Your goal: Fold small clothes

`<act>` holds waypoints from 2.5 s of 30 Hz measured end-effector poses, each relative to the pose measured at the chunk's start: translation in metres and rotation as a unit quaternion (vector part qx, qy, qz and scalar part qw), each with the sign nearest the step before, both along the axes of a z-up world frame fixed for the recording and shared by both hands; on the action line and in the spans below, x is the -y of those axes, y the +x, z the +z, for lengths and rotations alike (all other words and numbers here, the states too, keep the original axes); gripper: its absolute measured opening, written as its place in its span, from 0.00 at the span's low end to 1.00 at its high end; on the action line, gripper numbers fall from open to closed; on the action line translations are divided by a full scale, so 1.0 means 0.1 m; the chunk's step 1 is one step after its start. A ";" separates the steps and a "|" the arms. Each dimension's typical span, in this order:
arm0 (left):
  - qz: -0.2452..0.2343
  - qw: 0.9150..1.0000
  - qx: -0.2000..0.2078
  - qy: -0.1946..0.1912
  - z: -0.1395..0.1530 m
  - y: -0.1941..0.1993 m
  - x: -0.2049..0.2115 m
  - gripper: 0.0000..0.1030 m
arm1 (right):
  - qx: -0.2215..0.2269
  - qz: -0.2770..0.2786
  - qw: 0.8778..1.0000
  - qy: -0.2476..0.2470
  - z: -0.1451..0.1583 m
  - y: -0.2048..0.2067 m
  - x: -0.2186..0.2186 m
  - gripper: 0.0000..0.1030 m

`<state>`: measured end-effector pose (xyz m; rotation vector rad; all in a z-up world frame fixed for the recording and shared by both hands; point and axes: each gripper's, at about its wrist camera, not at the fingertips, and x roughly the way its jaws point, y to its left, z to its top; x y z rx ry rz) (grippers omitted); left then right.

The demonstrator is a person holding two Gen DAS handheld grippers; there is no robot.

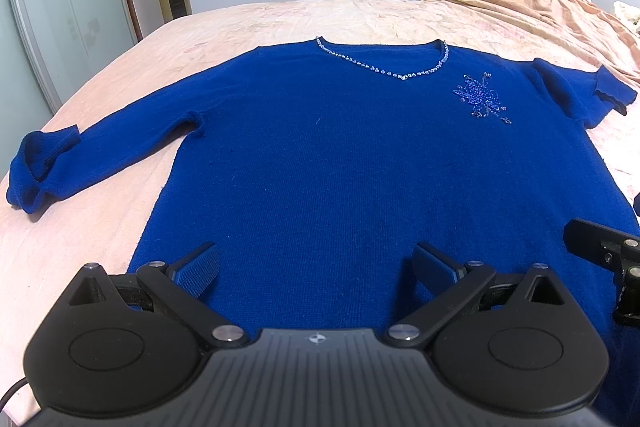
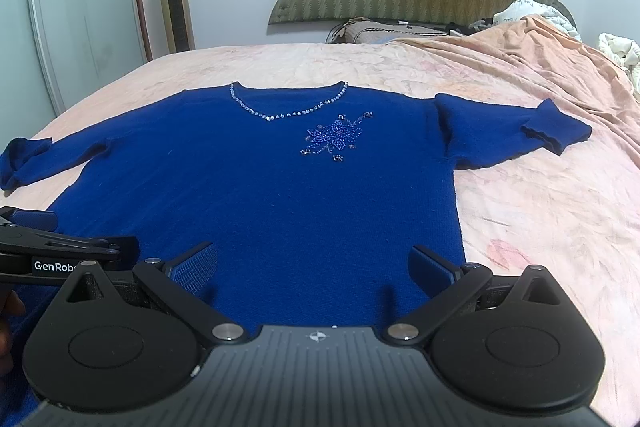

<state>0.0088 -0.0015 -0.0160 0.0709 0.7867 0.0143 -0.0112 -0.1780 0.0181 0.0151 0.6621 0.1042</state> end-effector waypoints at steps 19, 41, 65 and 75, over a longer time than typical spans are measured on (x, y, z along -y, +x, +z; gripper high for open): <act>-0.024 0.999 0.036 0.026 0.16 0.30 0.22 1.00 | 0.012 0.010 1.000 -0.005 0.15 0.32 0.30 1.00; -0.030 0.999 -0.007 0.015 -0.03 0.72 0.28 1.00 | -0.007 -0.192 0.979 -0.073 -0.41 2.10 2.40 0.73; -0.024 0.999 -0.017 0.021 -0.05 0.77 0.25 1.00 | 0.077 -0.419 0.865 0.265 -0.09 2.08 4.23 0.64; -0.032 0.999 -0.024 0.011 -0.08 0.88 0.36 1.00 | 0.050 -0.404 0.874 0.266 -0.17 1.82 4.16 0.75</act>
